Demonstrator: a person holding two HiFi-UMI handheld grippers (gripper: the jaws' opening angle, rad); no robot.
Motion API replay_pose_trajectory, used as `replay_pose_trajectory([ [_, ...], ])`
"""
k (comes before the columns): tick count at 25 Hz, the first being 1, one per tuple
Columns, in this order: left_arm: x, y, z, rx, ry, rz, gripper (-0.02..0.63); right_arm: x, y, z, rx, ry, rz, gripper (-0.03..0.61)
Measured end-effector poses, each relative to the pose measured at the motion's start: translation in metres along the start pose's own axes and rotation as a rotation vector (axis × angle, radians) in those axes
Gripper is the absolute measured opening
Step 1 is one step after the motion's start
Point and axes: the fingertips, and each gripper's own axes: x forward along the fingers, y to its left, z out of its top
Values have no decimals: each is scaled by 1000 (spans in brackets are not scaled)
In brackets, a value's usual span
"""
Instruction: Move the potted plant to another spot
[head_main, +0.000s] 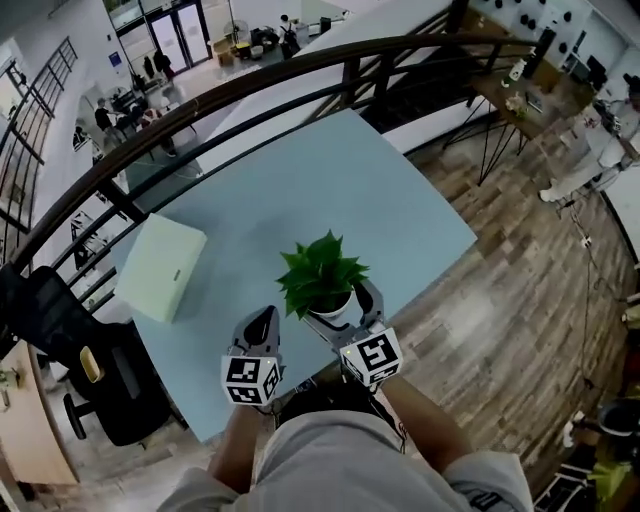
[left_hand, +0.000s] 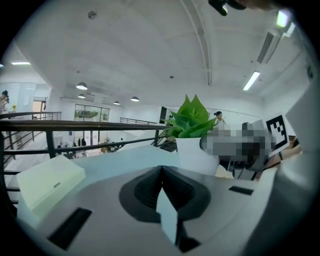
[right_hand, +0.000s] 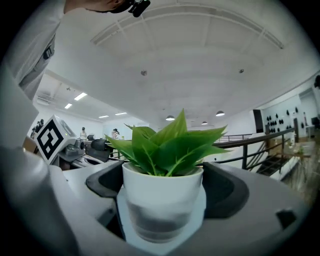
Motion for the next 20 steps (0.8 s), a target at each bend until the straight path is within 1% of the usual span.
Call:
replay_pose_trajectory([
  [5, 42, -67, 10, 50, 8, -139, 12, -57, -59, 10, -23, -9, -140, 491],
  [9, 68, -123, 10, 85, 29, -220, 12, -102, -100, 8, -9, -9, -220, 491],
  [13, 92, -163, 11, 103, 35, -250, 12, -137, -136, 6, -8, -22, -260, 491],
  [16, 116, -196, 13, 98, 30, -253, 12, -160, -171, 3, -9, -22, -267, 491],
  [20, 145, -242, 11, 105, 36, -281, 12, -191, -213, -1, -10, -26, -274, 491],
])
